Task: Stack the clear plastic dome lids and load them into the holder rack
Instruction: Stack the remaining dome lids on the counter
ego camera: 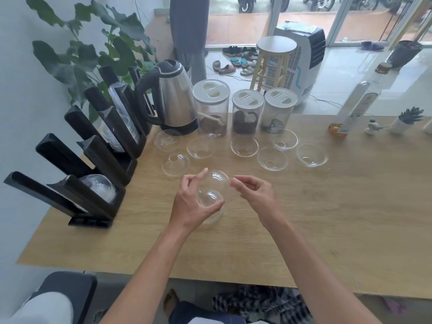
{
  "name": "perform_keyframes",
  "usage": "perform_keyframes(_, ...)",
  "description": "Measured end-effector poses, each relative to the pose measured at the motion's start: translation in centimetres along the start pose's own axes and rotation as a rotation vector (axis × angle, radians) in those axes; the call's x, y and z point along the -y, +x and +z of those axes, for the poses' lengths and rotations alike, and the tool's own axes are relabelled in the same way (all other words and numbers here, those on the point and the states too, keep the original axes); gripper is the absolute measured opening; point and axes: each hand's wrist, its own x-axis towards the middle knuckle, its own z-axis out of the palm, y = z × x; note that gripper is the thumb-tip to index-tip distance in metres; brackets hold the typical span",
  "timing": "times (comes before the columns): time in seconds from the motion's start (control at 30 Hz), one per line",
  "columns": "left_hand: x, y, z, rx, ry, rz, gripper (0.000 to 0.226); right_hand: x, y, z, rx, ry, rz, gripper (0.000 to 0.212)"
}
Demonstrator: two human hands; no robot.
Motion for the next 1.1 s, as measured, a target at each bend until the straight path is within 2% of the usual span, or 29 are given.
perform_keyframes(0.1, 1.3, -0.8, 0.9, 0.074, 0.104, -0.066, 0.099, -1.0, 1.0, -0.8, -0.194, -0.323, -0.046, 0.025)
perform_keyframes(0.23, 3.0, -1.4, 2.4, 0.168, 0.166, -0.128, 0.102, -2.5, 2.7, -2.4, -0.376, -0.665, -0.215, 0.037)
perform_keyframes(0.4, 2.9, -0.2, 3.2, 0.176, 0.141, -0.137, 0.106, -2.8, 6.0, -5.5, -0.443, -1.098, -0.218, 0.056)
perform_keyframes(0.5, 2.9, 0.7, 3.7, 0.187, 0.123, -0.124, 0.112, -3.7, 7.6, -6.9, -0.418, -1.215, -0.157, 0.046)
perform_keyframes(0.67, 3.5, 2.2, 4.2, 0.193, 0.086, -0.035, 0.11, -5.2, 7.6, -6.8, -0.46, -1.142, -0.274, 0.014)
perform_keyframes(0.83, 3.4, 3.1, 3.4, 0.235, 0.032, -0.01, 0.117, -3.3, 4.1, -4.1, -0.509, -0.857, -0.383, 0.009)
perform_keyframes(0.9, 2.8, 3.4, 2.5, 0.189, 0.001, 0.017, 0.117, -1.9, 2.7, -3.1, -0.453, -0.67, -0.338, 0.01)
perform_keyframes(1.0, 1.3, 4.1, 1.3, 0.162, -0.092, 0.1, 0.111, 0.6, 1.5, -1.8, -0.324, -0.224, -0.17, 0.013)
perform_keyframes(1.1, -0.2, 4.6, 0.6, 0.169, -0.186, 0.159, 0.107, 1.7, 1.0, -0.9, -0.157, 0.115, -0.032, 0.029)
